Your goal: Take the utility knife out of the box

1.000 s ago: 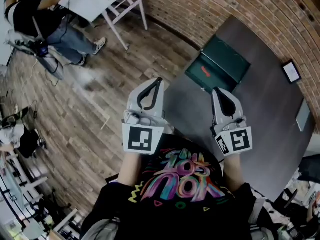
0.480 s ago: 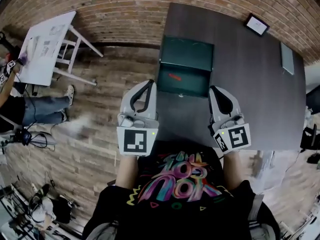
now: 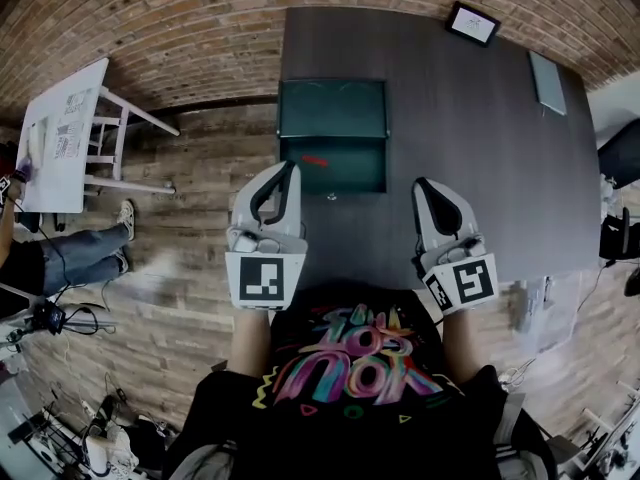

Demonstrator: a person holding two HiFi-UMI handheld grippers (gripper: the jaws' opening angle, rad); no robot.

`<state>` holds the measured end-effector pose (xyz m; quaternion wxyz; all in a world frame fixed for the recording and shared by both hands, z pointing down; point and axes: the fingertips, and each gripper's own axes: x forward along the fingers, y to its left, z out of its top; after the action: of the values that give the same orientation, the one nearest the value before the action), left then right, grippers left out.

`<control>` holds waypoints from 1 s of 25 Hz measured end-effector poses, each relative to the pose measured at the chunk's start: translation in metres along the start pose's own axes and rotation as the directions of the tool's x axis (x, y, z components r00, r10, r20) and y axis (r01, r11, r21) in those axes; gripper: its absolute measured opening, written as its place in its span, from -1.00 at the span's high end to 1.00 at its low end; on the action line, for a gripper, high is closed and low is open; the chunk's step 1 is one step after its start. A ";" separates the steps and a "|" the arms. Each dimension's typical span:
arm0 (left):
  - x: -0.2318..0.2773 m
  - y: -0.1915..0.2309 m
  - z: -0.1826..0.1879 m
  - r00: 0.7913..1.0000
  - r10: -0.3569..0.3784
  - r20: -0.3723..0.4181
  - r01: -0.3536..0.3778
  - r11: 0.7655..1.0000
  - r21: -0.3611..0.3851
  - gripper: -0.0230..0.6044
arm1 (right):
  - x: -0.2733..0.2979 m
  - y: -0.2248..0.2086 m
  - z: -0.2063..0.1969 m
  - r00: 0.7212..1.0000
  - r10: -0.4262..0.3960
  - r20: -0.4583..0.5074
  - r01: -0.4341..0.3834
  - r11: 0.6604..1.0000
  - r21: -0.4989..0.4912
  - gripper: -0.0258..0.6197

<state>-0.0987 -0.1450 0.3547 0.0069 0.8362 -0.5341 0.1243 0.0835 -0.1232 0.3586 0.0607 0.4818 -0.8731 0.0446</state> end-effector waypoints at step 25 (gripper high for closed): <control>0.028 -0.019 -0.004 0.999 -0.028 -0.042 0.030 0.999 0.037 0.90 | 0.008 -0.028 0.003 0.999 0.033 0.035 -0.034 0.999 0.013 0.92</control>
<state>-0.0713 -0.1610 0.3673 0.0042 0.8412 -0.5192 0.1513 0.1032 -0.1454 0.3571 0.0414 0.4682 -0.8816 0.0429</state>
